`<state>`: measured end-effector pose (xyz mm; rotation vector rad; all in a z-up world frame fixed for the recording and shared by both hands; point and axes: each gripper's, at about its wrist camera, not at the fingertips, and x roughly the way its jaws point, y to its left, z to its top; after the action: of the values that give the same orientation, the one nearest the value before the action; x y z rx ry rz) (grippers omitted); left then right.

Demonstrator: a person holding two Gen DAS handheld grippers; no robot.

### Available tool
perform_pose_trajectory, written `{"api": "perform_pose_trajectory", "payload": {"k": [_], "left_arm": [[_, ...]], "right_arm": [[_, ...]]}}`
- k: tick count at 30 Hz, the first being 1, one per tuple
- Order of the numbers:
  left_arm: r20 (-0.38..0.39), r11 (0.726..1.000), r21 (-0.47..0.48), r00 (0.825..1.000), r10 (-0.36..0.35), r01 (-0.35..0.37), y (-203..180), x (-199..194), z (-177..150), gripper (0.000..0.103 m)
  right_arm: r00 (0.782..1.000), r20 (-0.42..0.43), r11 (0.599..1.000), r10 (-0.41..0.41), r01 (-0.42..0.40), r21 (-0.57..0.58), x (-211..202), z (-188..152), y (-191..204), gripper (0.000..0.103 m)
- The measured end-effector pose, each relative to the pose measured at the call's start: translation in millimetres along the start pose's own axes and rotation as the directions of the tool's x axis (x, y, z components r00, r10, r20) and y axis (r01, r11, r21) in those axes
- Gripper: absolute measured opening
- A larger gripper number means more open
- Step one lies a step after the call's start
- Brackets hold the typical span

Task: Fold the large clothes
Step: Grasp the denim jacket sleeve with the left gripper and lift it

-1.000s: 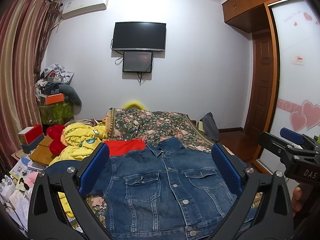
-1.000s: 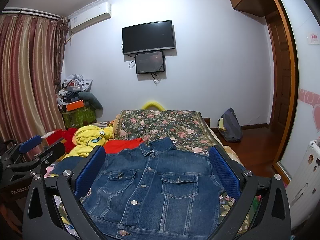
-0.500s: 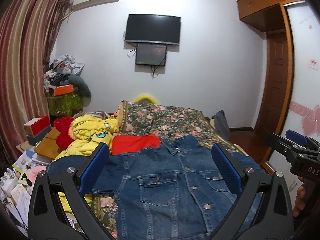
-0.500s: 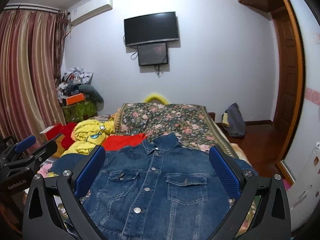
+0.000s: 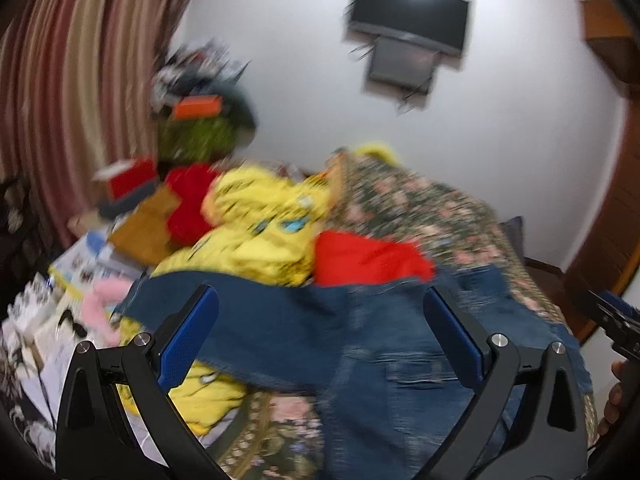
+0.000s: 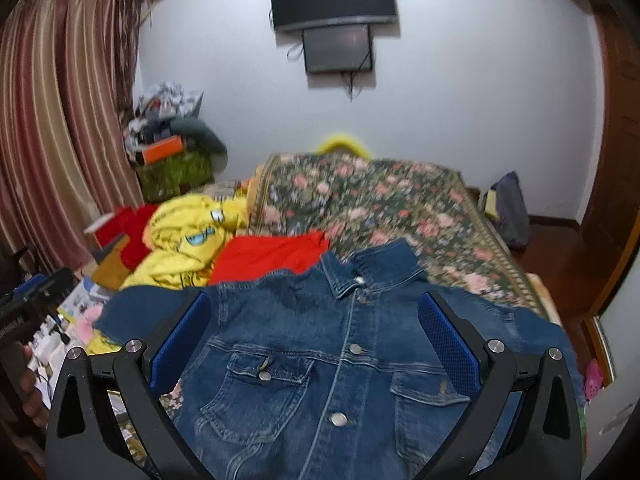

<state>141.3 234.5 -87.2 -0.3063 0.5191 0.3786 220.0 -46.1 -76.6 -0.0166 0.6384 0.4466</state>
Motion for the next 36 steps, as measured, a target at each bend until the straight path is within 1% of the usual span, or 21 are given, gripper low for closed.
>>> {"api": "perform_pose_trajectory", "payload": {"k": [2, 4, 6, 8, 9, 11, 13, 15, 17, 19, 21, 22, 23, 25, 27, 28, 29, 30, 32, 34, 36], "left_arm": [[-0.054, 0.997, -0.061, 0.998, 0.035, -0.038, 27.7, 23.3, -0.6, 0.103], [-0.109, 0.991, -0.122, 0.993, 0.038, -0.051, 57.1, 41.8, -5.1, 0.103], [-0.174, 0.979, -0.191, 0.984, 0.037, -0.07, 88.3, 62.1, -13.2, 0.103], [-0.227, 0.967, -0.227, 0.972, 0.06, -0.113, 114.2, 76.5, -23.3, 0.103], [-0.256, 0.962, -0.234, 0.963, 0.079, -0.141, 125.9, 84.3, -28.9, 0.103], [-0.297, 0.959, -0.225, 0.949, 0.103, -0.175, 141.8, 98.5, -38.6, 0.103], [-0.336, 0.955, -0.242, 0.938, 0.085, -0.174, 161.0, 112.8, -48.8, 0.103], [-0.385, 0.939, -0.3, 0.922, 0.044, -0.17, 183.2, 126.9, -59.8, 0.103], [-0.415, 0.929, -0.335, 0.91, 0.006, -0.159, 196.7, 136.9, -66.2, 0.101], [-0.435, 0.922, -0.359, 0.9, -0.026, -0.147, 208.0, 148.4, -72.3, 0.098], [-0.448, 0.911, -0.39, 0.892, -0.059, -0.136, 219.2, 161.5, -77.2, 0.091], [-0.451, 0.904, -0.408, 0.889, -0.075, -0.13, 223.2, 165.6, -78.0, 0.085], [-0.451, 0.888, -0.442, 0.887, -0.099, -0.125, 230.4, 172.0, -79.3, 0.08], [-0.436, 0.872, -0.476, 0.891, -0.126, -0.11, 238.8, 179.2, -79.3, 0.076], [-0.435, 0.867, -0.482, 0.893, -0.115, -0.123, 247.6, 189.8, -77.5, 0.075], [-0.438, 0.867, -0.48, 0.893, -0.104, -0.134, 250.8, 193.2, -76.7, 0.072], [-0.443, 0.864, -0.481, 0.892, -0.091, -0.151, 255.5, 198.1, -76.5, 0.065], [-0.45, 0.862, -0.479, 0.889, -0.08, -0.165, 259.4, 202.6, -76.5, 0.062], [-0.465, 0.856, -0.479, 0.883, -0.06, -0.194, 265.1, 210.9, -76.7, 0.051], [-0.464, 0.852, -0.483, 0.884, -0.054, -0.201, 269.5, 216.7, -76.5, 0.049], [-0.463, 0.855, -0.474, 0.886, -0.039, -0.21, 273.2, 221.2, -76.7, 0.046]], "right_arm": [[0.998, -0.055, 1.0, 0.004, -0.004, 0.012, 19.5, -1.7, -0.6, 0.103], [0.993, -0.119, 0.999, 0.016, -0.013, 0.029, 41.0, -3.0, -3.4, 0.103], [0.981, -0.19, 0.998, 0.037, -0.028, 0.05, 61.6, -9.2, -8.0, 0.103], [0.971, -0.237, 0.997, 0.042, -0.027, 0.069, 76.6, -14.1, -13.6, 0.103], [0.967, -0.253, 0.997, 0.031, -0.011, 0.083, 81.9, -17.9, -17.1, 0.103], [0.96, -0.279, 0.995, 0.003, 0.024, 0.093, 90.0, -20.9, -22.9, 0.103], [0.952, -0.306, 0.994, -0.015, 0.047, 0.098, 97.4, -24.0, -29.2, 0.103], [0.945, -0.326, 0.993, -0.023, 0.06, 0.105, 101.6, -25.5, -33.6, 0.103], [0.941, -0.336, 0.992, -0.029, 0.069, 0.106, 102.6, -28.1, -36.3, 0.103], [0.937, -0.347, 0.992, -0.041, 0.08, 0.099, 106.4, -28.3, -35.7, 0.103], [0.933, -0.358, 0.992, -0.045, 0.085, 0.096, 110.4, -29.4, -36.5, 0.103], [0.93, -0.366, 0.992, -0.042, 0.083, 0.098, 112.6, -30.3, -36.5, 0.103], [0.927, -0.374, 0.992, -0.039, 0.081, 0.098, 115.7, -30.8, -37.0, 0.103], [0.923, -0.384, 0.992, -0.036, 0.078, 0.096, 118.5, -32.2, -38.2, 0.103], [0.921, -0.389, 0.993, -0.038, 0.079, 0.091, 119.7, -33.2, -38.6, 0.103], [0.92, -0.389, 0.993, -0.037, 0.078, 0.09, 120.3, -33.2, -39.1, 0.103], [0.92, -0.39, 0.993, -0.036, 0.077, 0.09, 120.4, -33.2, -39.3, 0.103], [0.92, -0.391, 0.993, -0.037, 0.078, 0.09, 120.4, -33.4, -39.3, 0.103], [0.919, -0.392, 0.993, -0.038, 0.08, 0.091, 120.6, -34.0, -39.9, 0.103], [0.918, -0.394, 0.992, -0.039, 0.081, 0.093, 120.7, -34.6, -40.0, 0.103], [0.918, -0.396, 0.992, -0.039, 0.082, 0.092, 120.7, -35.2, -40.0, 0.103]]}}
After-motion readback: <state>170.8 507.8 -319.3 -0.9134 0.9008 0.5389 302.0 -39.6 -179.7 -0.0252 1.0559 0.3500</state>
